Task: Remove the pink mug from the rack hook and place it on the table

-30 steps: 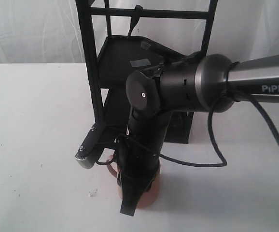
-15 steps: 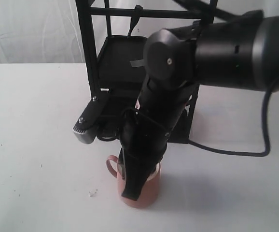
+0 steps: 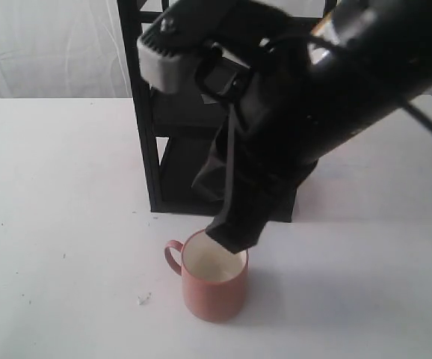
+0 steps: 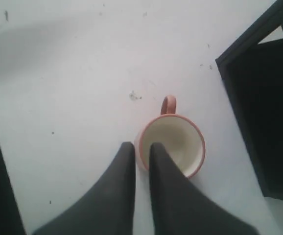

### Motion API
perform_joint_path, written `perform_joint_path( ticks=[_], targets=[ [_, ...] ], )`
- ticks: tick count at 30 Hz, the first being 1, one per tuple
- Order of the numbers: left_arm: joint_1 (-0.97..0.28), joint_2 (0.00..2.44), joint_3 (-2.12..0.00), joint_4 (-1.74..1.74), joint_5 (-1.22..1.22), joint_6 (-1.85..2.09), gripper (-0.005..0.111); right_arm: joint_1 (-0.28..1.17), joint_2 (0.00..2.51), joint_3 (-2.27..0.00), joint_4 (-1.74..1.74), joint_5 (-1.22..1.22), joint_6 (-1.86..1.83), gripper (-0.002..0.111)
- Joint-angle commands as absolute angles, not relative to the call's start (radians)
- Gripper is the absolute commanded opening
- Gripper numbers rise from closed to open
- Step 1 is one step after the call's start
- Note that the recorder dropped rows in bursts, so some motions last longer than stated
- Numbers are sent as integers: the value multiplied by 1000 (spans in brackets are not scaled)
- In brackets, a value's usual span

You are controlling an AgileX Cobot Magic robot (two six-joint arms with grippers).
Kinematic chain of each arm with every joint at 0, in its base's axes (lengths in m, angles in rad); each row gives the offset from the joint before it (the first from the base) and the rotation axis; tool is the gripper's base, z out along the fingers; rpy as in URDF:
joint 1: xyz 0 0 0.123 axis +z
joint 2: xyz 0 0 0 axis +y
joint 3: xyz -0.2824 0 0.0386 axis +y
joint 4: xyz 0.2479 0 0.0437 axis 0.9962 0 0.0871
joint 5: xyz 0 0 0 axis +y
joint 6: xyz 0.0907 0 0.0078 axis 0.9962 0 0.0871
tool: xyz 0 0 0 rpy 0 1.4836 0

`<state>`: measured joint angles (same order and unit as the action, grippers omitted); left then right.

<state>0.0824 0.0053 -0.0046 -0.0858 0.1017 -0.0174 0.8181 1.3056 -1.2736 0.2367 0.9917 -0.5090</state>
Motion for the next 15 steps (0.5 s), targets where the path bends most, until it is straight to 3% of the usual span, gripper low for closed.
perform_joint_path(
  ticks=[1,15],
  targets=[
    [80,0,0,-95,98,-19,0,818,1190,-1228,322,981,-490,0],
    [80,0,0,-95,98,-19,0,818,915,-1034,403,737,-285,0]
  ],
)
